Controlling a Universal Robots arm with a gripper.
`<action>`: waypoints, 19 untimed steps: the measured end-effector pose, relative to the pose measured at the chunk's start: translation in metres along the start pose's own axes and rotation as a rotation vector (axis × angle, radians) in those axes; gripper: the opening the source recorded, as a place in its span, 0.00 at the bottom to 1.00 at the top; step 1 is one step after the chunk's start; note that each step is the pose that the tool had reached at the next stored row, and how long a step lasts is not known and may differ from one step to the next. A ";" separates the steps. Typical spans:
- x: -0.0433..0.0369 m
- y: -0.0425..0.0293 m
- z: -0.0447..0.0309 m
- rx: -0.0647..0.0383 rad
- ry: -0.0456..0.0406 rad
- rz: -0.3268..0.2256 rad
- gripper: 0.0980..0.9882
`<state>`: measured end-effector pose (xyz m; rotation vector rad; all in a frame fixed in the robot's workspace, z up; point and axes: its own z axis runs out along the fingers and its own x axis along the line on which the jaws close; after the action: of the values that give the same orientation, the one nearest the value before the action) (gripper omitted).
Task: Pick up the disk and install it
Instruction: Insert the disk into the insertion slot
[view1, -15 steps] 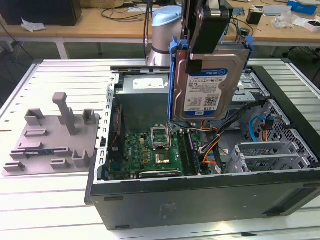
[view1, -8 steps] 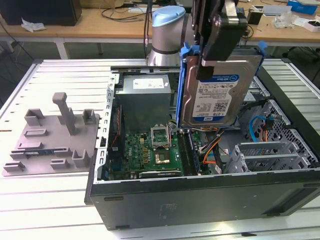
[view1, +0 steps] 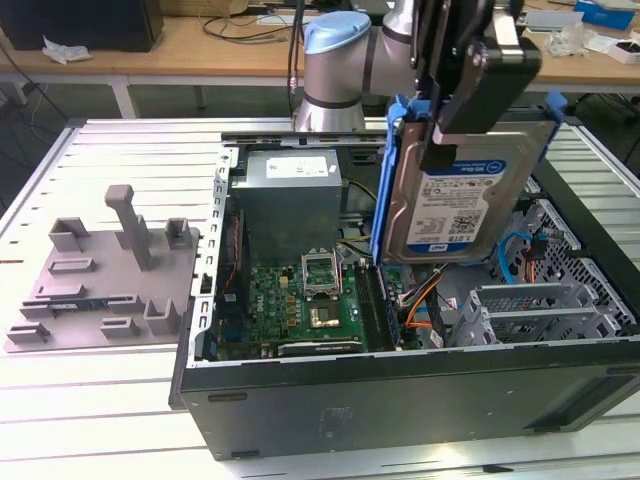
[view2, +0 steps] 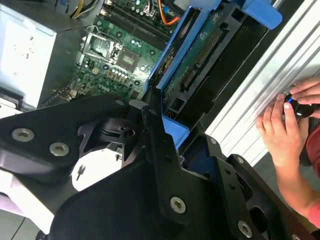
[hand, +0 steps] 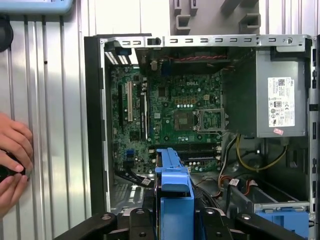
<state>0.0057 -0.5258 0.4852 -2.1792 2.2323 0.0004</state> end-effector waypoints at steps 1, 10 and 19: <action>0.0015 -0.0018 0.0000 -0.001 0.0001 0.000 0.30; 0.0113 -0.0221 0.0005 -0.023 0.0005 0.000 0.30; 0.0123 -0.0412 0.0040 -0.027 -0.0300 0.002 0.30</action>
<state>0.0467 -0.5390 0.4817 -2.1750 2.2322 0.0636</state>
